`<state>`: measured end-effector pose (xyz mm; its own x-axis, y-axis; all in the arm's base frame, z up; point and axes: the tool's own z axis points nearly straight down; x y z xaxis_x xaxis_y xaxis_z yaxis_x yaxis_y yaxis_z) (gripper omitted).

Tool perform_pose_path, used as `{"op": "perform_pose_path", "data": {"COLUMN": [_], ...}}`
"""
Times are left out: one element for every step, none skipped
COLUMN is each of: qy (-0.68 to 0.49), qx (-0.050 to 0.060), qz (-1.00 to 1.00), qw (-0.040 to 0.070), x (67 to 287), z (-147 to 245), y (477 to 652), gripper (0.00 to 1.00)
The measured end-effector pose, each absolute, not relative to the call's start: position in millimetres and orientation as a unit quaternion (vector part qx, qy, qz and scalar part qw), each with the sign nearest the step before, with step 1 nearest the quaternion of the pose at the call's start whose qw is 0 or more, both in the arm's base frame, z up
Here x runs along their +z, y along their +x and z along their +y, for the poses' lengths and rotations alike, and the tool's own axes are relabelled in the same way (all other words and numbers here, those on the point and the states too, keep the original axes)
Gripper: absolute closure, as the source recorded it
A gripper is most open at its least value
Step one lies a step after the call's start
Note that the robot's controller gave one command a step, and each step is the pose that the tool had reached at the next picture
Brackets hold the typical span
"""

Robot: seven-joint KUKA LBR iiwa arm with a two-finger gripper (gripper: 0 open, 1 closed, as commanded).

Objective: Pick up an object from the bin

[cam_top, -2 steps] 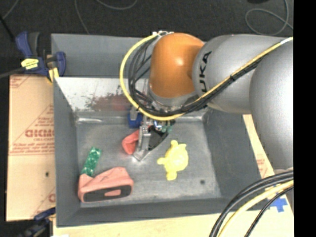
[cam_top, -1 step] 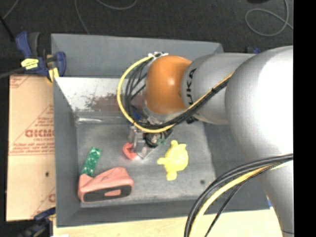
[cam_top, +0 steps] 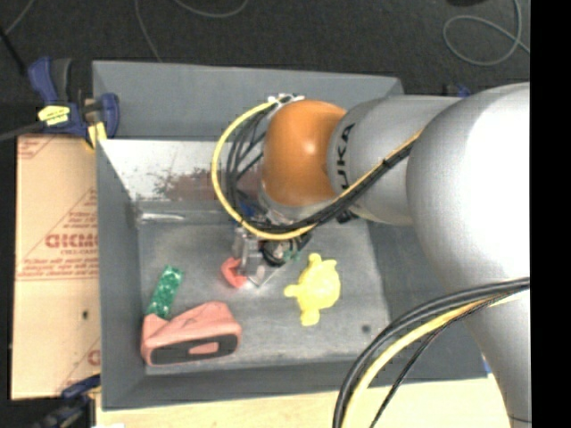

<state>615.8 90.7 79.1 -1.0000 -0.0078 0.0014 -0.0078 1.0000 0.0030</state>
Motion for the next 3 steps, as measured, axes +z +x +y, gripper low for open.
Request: {"op": "perform_pose_path", "data": {"qy": [0.015,0.015,0.021], "qx": [-0.001,-0.002,-0.001], "qz": [-1.000,-1.000,-1.000], "qw": [-0.002,-0.001,0.000], "x": [197.6,197.4,236.8], "z": [100.4,100.5,99.0], "y": [619.7,619.5,608.3], "gripper": [1.00,1.00,1.00]}}
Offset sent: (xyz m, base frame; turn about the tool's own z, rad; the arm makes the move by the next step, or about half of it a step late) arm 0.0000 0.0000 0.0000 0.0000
